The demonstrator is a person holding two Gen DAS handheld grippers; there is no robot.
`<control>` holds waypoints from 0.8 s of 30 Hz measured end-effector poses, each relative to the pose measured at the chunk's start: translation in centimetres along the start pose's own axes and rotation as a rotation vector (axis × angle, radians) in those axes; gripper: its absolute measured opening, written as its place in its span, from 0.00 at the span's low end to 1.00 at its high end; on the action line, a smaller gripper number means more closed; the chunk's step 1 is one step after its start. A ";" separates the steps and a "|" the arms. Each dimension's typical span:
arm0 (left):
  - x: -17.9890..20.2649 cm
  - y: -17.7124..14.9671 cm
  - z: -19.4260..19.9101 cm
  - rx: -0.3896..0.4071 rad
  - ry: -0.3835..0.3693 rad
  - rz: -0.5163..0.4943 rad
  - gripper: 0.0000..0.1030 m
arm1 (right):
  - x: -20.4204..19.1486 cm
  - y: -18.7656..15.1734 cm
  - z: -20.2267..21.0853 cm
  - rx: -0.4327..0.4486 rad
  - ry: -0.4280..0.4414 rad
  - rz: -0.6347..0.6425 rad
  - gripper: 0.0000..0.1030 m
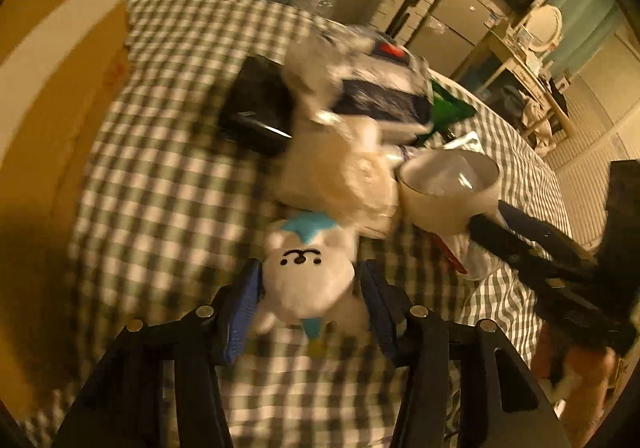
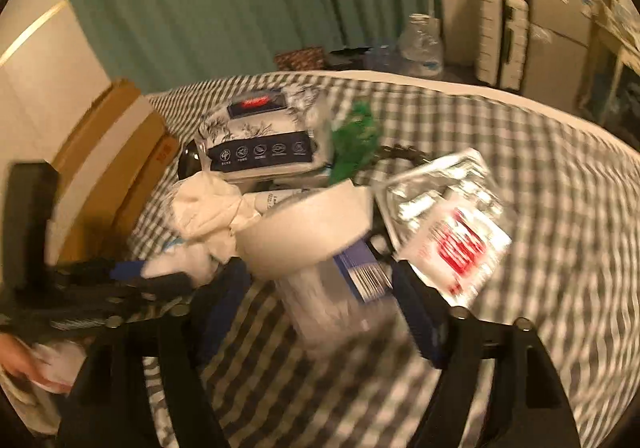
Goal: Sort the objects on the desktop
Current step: 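Grasp the white plush toy with the left tool while the right grasps the clear swab tub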
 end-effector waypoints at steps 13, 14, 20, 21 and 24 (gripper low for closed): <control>0.2 -0.4 0.9 0.001 -0.051 -0.017 0.45 | -1.3 -5.0 -0.1 -0.087 -0.081 -0.141 0.59; 0.6 -0.4 0.8 0.006 -0.058 -0.029 0.52 | -1.3 -5.6 0.5 -0.091 -0.096 -0.137 0.59; 1.7 -1.4 -2.3 -0.069 -0.065 -0.066 0.88 | 0.2 -9.1 2.7 -0.112 -0.114 -0.242 0.59; 1.6 -1.5 -3.1 -0.085 -0.064 -0.066 0.88 | 0.3 -9.0 3.1 -0.115 -0.113 -0.255 0.59; 1.0 -1.2 -3.2 -0.058 -0.034 -0.066 0.69 | 0.3 -9.2 4.4 -0.092 -0.106 -0.279 0.59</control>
Point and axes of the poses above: each gripper's, at about its wrist camera, not at the fingertips, and z roughly against the way its jaws point, x to its right, y to its top, the point moved 8 cm from there along -z, roughly the way its jaws point, and after that the axes turned 15 degrees about -z, right-handed, at the moved point
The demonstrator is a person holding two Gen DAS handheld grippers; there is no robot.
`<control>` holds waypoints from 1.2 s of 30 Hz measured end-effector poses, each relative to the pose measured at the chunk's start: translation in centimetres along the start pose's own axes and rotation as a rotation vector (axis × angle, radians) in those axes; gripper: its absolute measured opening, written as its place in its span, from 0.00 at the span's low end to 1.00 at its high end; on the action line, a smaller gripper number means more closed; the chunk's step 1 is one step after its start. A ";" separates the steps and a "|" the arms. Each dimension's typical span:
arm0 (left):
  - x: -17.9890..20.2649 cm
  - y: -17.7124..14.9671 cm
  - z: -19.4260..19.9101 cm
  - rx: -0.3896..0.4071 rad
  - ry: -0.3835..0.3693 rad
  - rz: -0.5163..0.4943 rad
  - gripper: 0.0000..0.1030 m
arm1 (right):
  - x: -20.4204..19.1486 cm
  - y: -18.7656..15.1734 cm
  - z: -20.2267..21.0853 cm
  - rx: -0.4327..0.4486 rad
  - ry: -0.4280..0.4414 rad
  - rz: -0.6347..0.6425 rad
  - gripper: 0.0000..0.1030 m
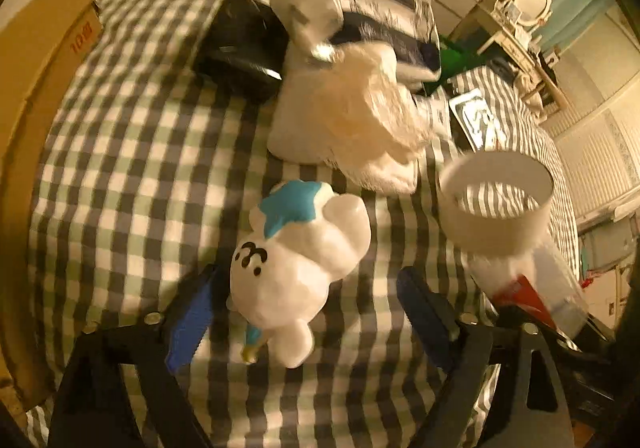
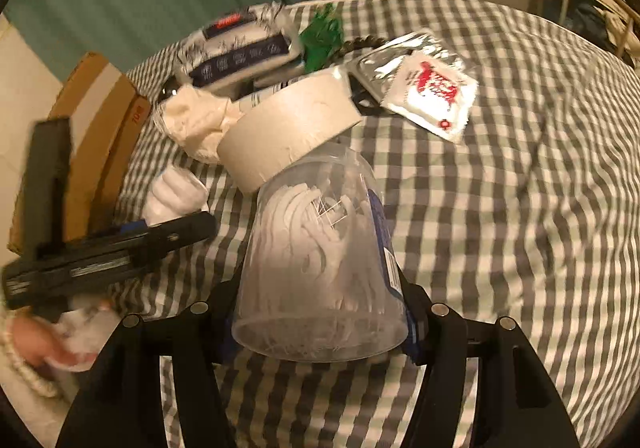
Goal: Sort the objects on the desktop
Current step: 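Grasp the white plush toy with the left tool while the right grasps the clear swab tub, then carry the plush toy and swab tub to the cardboard box and release them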
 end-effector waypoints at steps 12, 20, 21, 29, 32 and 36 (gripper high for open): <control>0.6 -1.1 5.6 0.042 -0.029 -0.066 0.37 | 0.6 -1.5 5.8 0.051 -0.176 0.046 0.59; 3.6 -2.6 10.6 0.141 -0.091 -0.103 0.37 | -2.3 -1.4 9.6 0.132 -0.161 0.051 0.59; 3.9 -2.6 11.3 0.157 -0.094 -0.109 0.37 | -2.7 -1.3 9.9 0.142 -0.152 0.053 0.59; 4.6 -2.2 16.3 0.247 -0.093 -0.133 0.37 | -6.6 -2.6 12.8 0.172 -0.110 0.111 0.59; 3.6 -1.2 19.1 0.301 -0.088 -0.139 0.37 | -8.6 -2.5 13.7 0.183 -0.082 0.138 0.59; 0.0 0.7 23.5 0.372 -0.052 -0.113 0.37 | -12.8 -1.8 14.7 0.194 -0.009 0.190 0.59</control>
Point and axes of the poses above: each gripper's, at about its wrist camera, not at the fingertips, and z roughly against the way its jaws point, x to its right, y to its top, the point moved 8 cm from there along -z, roughly the way its jaws point, and after that the axes turned 15 degrees about -z, right-handed, at the moved point
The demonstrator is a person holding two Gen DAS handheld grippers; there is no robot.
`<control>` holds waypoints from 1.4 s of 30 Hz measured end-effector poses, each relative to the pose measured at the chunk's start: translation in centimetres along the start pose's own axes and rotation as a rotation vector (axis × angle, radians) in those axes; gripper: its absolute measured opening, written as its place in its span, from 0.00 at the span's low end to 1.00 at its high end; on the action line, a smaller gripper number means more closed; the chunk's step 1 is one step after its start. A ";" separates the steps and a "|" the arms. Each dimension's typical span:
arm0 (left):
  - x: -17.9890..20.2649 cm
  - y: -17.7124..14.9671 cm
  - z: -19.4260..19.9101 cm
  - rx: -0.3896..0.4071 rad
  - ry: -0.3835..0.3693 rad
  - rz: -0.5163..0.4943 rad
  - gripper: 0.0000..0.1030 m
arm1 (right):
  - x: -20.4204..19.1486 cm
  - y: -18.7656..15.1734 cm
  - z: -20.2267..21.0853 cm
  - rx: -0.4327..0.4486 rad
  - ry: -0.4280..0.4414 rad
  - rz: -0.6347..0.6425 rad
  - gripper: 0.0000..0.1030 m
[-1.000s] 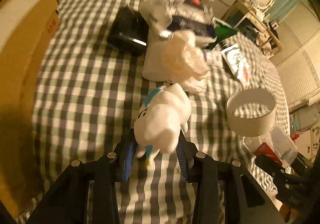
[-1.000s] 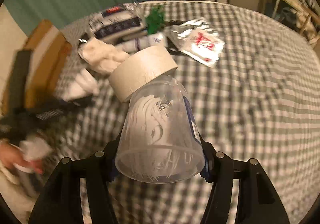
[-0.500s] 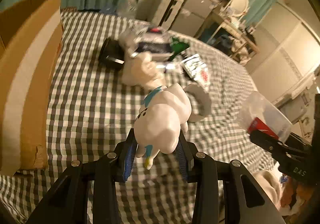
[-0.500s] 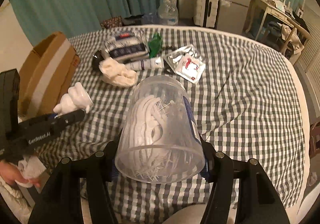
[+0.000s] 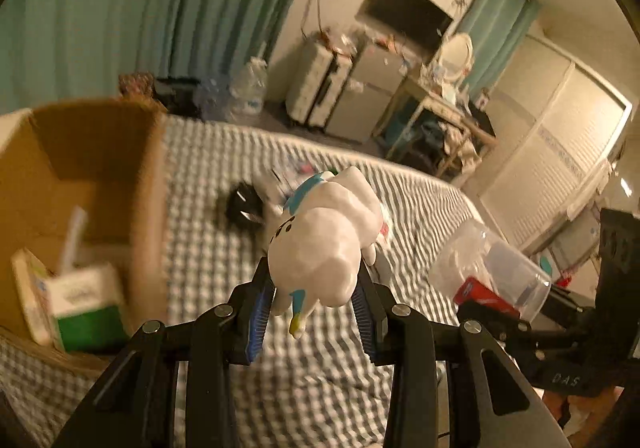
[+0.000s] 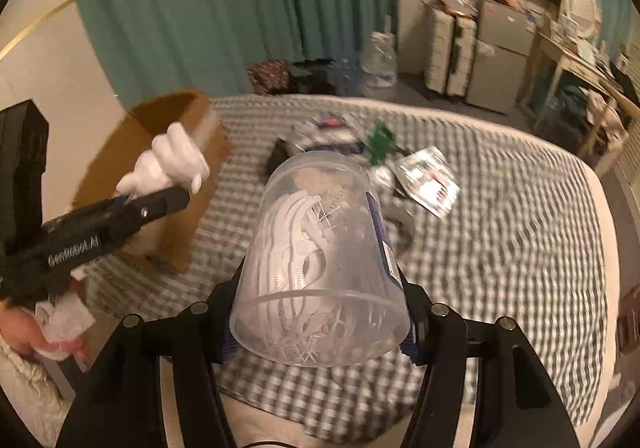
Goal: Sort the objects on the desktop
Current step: 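Carry the plush toy and swab tub to the cardboard box and release them, then move both open tools back over the bed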
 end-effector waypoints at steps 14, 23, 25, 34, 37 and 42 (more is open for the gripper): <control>-21.6 0.6 3.6 -0.102 0.331 0.085 0.37 | -19.0 5.3 -12.1 -0.200 0.336 0.050 0.59; -25.1 -3.3 -0.5 -0.232 0.395 0.108 0.85 | -20.1 7.1 -17.1 -0.236 0.400 -0.128 0.87; -25.1 -3.6 -0.7 -0.254 0.415 0.114 0.85 | -18.9 7.9 -16.0 -0.207 0.408 -0.146 0.87; -20.5 -3.1 0.8 -0.231 0.368 0.133 0.86 | -9.1 8.3 -10.4 -0.070 0.235 -0.171 0.87; -16.9 -2.4 1.2 -0.203 0.342 0.105 0.87 | -4.8 7.8 -8.4 -0.020 0.161 -0.201 0.87; -10.3 -1.5 0.5 -0.163 0.280 0.087 0.89 | 3.0 6.2 -5.4 0.020 0.084 -0.279 0.87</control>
Point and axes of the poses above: each gripper's, at about its wrist camera, not at the fingertips, and z roughly against the way its jaws point, x to its right, y to its top, the point moved 8 cm from there along -z, roughly the way its jaws point, and after that the axes turned 15 degrees about -z, right-handed, at the moved point
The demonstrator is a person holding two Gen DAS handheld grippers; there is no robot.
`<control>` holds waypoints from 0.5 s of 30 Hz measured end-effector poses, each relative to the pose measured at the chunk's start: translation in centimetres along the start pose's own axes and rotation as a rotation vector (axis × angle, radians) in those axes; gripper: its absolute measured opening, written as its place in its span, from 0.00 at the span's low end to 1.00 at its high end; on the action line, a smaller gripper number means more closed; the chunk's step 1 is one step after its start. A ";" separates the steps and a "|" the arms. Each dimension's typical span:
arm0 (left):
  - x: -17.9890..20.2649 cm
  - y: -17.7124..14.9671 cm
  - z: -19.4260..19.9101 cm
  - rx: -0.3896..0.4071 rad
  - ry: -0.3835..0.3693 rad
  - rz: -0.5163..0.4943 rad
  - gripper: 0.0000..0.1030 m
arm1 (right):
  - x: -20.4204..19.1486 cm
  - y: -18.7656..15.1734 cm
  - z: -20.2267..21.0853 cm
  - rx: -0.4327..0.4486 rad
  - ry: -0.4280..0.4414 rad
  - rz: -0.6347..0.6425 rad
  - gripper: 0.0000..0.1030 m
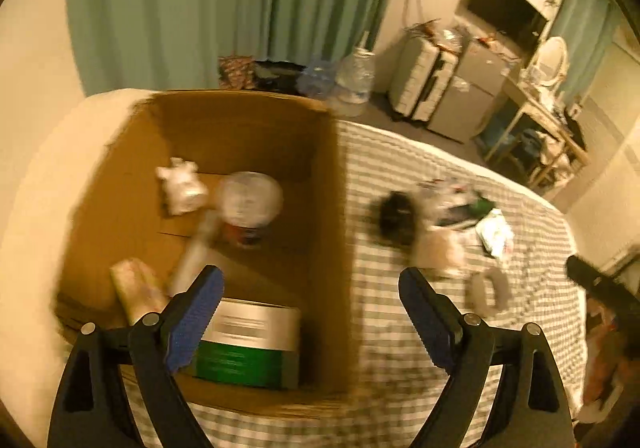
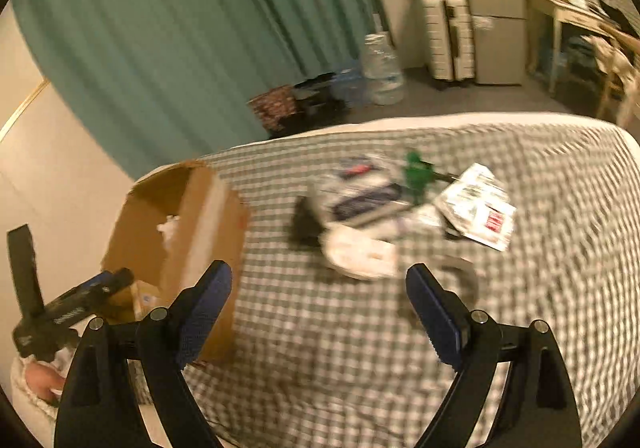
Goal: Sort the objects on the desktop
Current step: 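Move both open tools back over the bed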
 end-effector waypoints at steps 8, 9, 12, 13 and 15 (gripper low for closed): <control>9.8 0.5 -2.0 -0.025 -0.040 -0.037 0.93 | 6.2 0.6 3.1 0.080 -0.051 0.016 0.89; 10.9 0.3 -2.7 -0.031 -0.034 -0.050 0.93 | 6.7 0.5 3.1 0.098 -0.050 0.022 0.90; 12.8 -0.4 -4.3 -0.048 -0.025 -0.076 0.93 | 7.8 -0.4 2.5 0.138 -0.042 0.072 0.94; 13.2 -0.6 -5.0 -0.057 -0.023 -0.082 0.93 | 8.0 -0.8 1.9 0.148 -0.046 0.099 0.95; 14.0 -1.1 -6.6 -0.070 -0.019 -0.092 0.93 | 8.3 -1.7 0.5 0.155 -0.039 0.158 0.95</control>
Point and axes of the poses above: each gripper's, at about its wrist camera, not at the fingertips, and z roughly against the way its jaws point, x to its right, y to its top, the point moved 8 cm from there along -z, roughly the way its jaws point, and after that the axes turned 15 degrees about -z, right-handed, at the moved point
